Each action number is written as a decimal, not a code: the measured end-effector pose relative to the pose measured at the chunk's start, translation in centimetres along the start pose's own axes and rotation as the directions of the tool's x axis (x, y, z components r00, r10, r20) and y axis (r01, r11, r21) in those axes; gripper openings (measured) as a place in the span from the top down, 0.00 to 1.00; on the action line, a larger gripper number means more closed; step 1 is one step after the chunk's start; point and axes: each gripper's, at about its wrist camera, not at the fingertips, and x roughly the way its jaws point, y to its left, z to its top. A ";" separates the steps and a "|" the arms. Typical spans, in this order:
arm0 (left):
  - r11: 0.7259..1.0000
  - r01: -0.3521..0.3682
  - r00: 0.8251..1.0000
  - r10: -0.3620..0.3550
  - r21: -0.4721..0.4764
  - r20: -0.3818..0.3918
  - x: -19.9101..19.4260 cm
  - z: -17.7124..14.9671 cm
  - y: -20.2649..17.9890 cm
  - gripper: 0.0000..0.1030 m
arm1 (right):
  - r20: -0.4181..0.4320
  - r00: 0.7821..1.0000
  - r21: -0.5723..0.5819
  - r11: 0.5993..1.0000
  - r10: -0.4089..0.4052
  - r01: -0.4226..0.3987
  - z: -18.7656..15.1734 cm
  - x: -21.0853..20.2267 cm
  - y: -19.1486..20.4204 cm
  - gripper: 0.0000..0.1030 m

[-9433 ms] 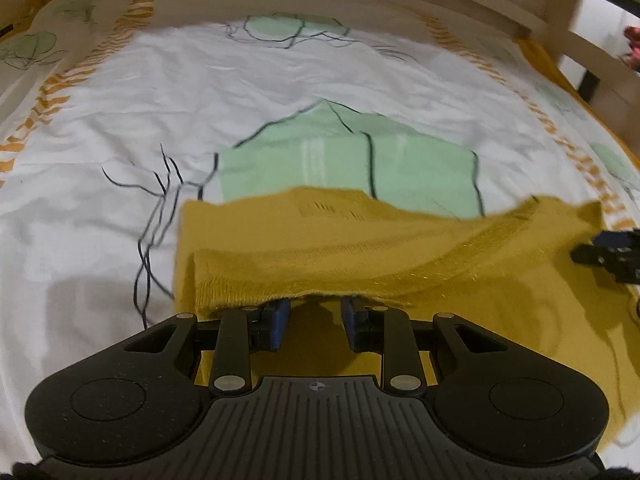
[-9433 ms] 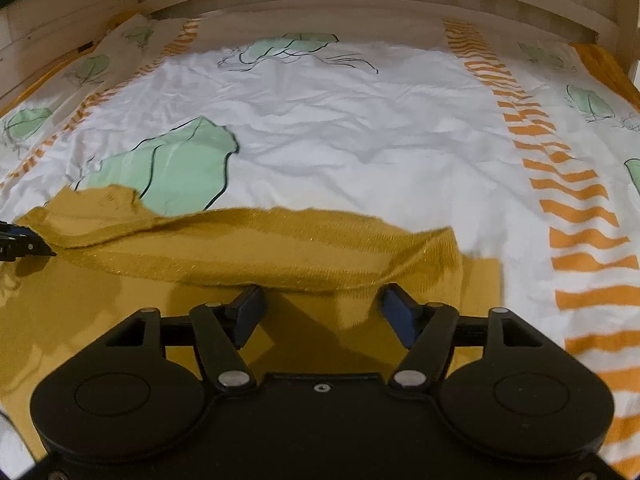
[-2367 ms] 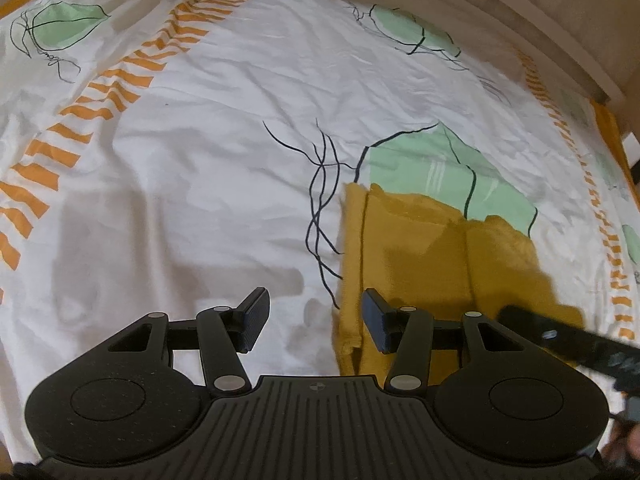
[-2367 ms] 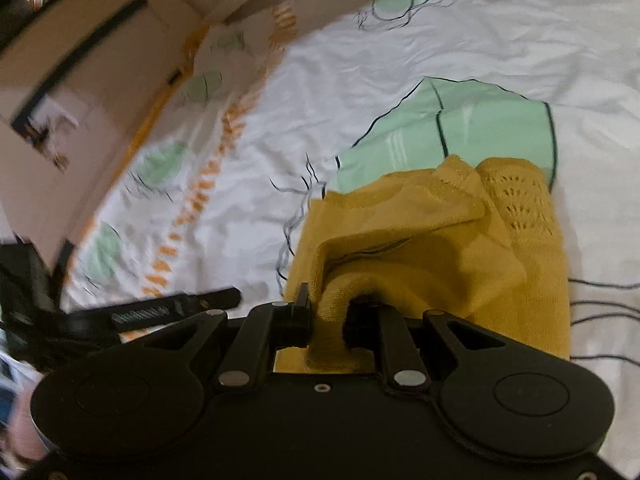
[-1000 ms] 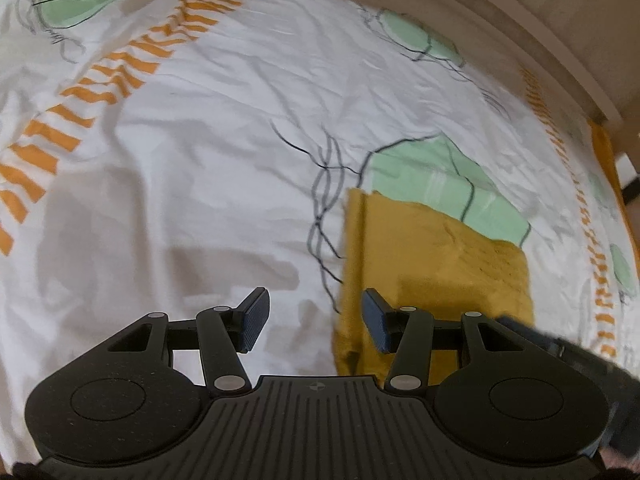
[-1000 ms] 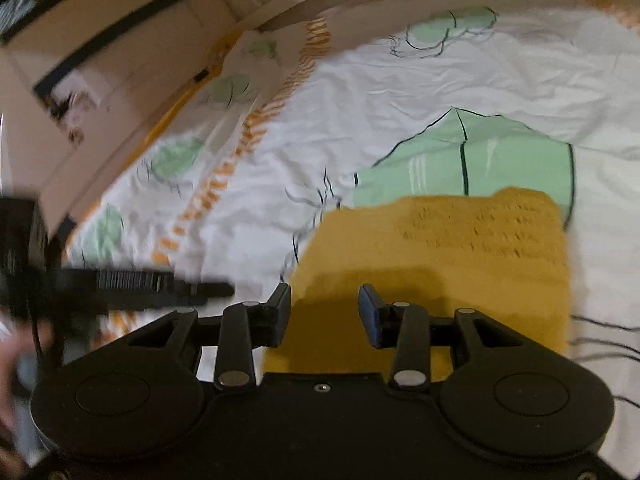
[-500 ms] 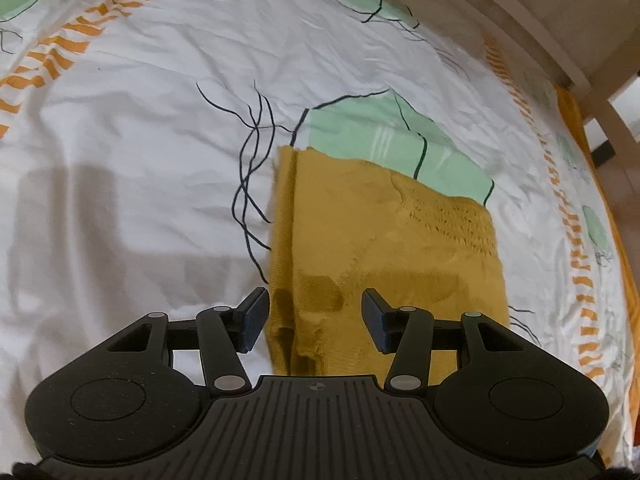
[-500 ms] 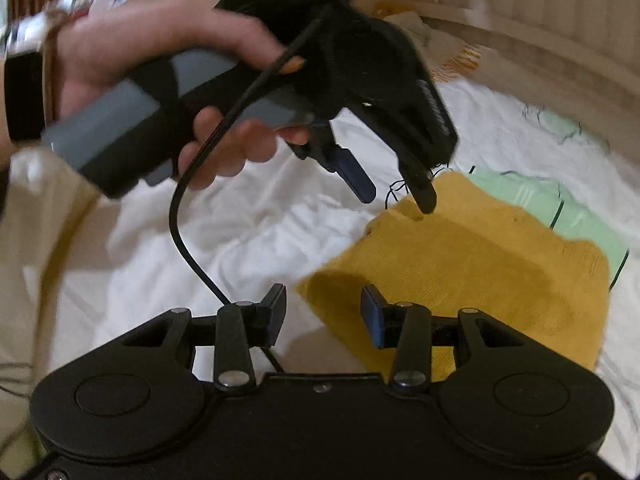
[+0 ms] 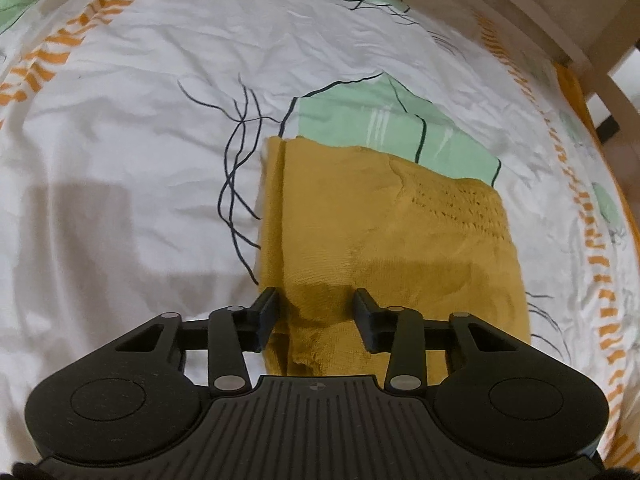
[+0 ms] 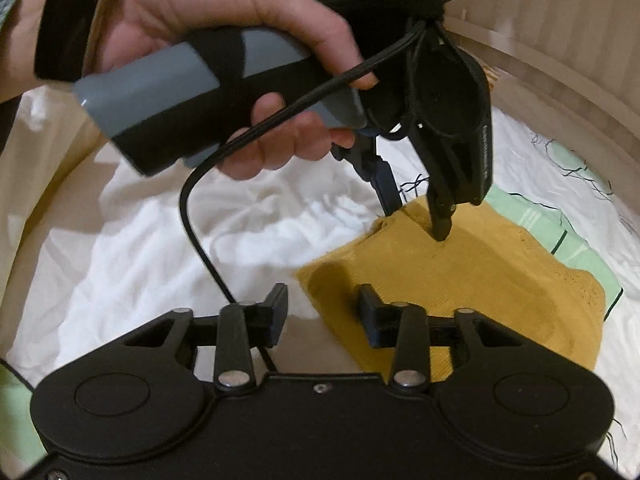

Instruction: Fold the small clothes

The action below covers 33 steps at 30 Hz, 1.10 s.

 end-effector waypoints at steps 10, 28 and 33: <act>0.999 -0.005 0.998 0.003 0.035 0.057 -0.2 -0.1 -0.5 0.94 | 0.058 0.997 0.222 0.973 0.059 -0.071 0.1 -1.3 -2.5 0.87; 0.992 -0.063 0.997 0.068 -0.114 0.047 -1.3 -0.1 2.8 0.93 | 0.089 0.986 0.304 0.938 0.144 -0.165 0.0 -2.1 -2.9 0.41; 0.986 -0.036 0.998 0.045 -0.165 0.049 -1.9 -0.9 3.0 0.73 | 0.114 0.990 0.449 0.885 0.082 -0.125 -1.6 -4.2 -7.0 0.31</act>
